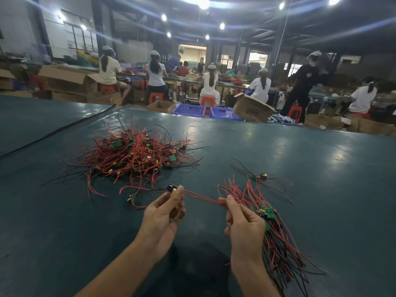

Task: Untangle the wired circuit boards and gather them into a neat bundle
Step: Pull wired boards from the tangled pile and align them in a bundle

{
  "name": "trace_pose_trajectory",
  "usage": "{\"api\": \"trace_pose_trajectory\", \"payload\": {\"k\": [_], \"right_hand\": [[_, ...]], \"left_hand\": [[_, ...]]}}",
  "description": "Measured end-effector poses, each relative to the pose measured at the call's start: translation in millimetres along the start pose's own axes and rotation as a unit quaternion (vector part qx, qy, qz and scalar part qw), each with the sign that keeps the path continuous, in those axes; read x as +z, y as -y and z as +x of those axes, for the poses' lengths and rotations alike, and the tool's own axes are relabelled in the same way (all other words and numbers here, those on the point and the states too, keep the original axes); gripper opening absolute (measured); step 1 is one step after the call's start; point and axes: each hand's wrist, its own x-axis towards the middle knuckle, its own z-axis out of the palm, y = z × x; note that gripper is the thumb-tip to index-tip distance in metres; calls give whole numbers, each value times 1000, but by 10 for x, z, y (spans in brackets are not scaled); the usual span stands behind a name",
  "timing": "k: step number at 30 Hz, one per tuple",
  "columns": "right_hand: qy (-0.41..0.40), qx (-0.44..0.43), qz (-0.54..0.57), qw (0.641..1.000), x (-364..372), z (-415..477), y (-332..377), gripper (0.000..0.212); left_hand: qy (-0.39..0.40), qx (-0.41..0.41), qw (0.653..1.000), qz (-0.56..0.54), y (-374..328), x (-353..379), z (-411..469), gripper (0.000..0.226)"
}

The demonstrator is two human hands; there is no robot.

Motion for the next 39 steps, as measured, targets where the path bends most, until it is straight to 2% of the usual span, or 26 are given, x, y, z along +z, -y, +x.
{"api": "trace_pose_trajectory", "payload": {"k": [4,7,10,14,16,18,21,24,26,28,30,35,39], "right_hand": [[44,-38,-19,998,9,-34,-34,28],[87,-74,-29,993,-8,-42,-24,31],[129,-92,-8,987,-31,-52,20,45],[146,-94,23,985,-36,-69,66,63],[141,-97,15,985,-25,-74,67,67],[128,-88,2,988,-7,-74,57,60],[120,-48,-35,991,15,-54,28,38],[151,15,-64,986,30,-43,6,13],[183,53,-82,978,44,-60,-16,15],[185,62,-111,975,60,-85,-23,21],[160,65,-107,979,62,-87,-14,25],[86,155,-27,984,55,-46,19,33],[44,152,22,987,45,-22,-5,30]], "left_hand": [[-19,22,999,27,-13,2,16,20],[-9,14,1000,0,-44,7,15,18],[-16,16,1000,-11,-77,-1,15,21],[-8,33,999,-6,-113,-6,42,28],[8,38,999,31,-121,-20,42,28],[38,34,992,116,-113,-29,25,27],[106,-10,953,285,-81,-39,-17,30],[180,-31,888,422,-54,-42,-69,14],[217,-35,856,468,-40,-42,-97,12],[236,-40,843,482,-41,-39,-110,14],[239,-52,856,456,-57,-41,-106,7],[190,-121,938,262,-58,-26,-74,24],[161,-149,964,152,-9,-1,-78,27]]}}
